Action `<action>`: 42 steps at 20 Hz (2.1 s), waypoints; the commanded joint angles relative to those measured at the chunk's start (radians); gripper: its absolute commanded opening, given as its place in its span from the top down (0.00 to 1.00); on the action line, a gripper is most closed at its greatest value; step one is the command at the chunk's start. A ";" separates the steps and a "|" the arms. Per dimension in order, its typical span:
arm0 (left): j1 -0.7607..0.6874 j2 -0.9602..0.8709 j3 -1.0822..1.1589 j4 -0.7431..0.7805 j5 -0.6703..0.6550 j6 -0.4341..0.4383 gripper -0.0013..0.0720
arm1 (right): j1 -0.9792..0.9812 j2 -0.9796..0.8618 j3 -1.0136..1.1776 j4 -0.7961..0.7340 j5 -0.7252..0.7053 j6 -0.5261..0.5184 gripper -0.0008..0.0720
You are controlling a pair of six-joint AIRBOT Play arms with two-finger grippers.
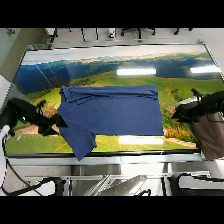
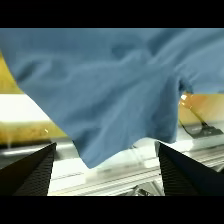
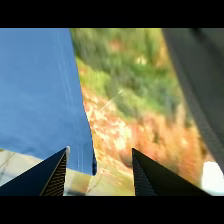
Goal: Fold the shirts.
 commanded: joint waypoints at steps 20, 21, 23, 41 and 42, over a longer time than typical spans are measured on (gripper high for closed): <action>-0.092 0.088 -0.144 -0.077 -0.295 -0.004 0.96 | 0.143 -0.140 -0.090 0.136 0.022 -0.096 0.86; -0.092 0.117 -0.122 -0.077 -0.279 -0.005 0.96 | 0.143 -0.140 -0.090 0.161 0.026 -0.107 0.97; -0.092 0.183 -0.090 -0.069 -0.216 -0.008 0.96 | 0.143 -0.138 -0.090 0.169 0.031 -0.106 0.97; -0.092 0.272 0.044 0.079 -0.225 -0.089 0.96 | 0.158 0.000 0.080 0.237 0.219 -0.011 0.97; -0.096 0.204 0.107 0.078 -0.256 -0.088 0.96 | 0.177 -0.017 0.131 0.235 0.249 -0.010 0.97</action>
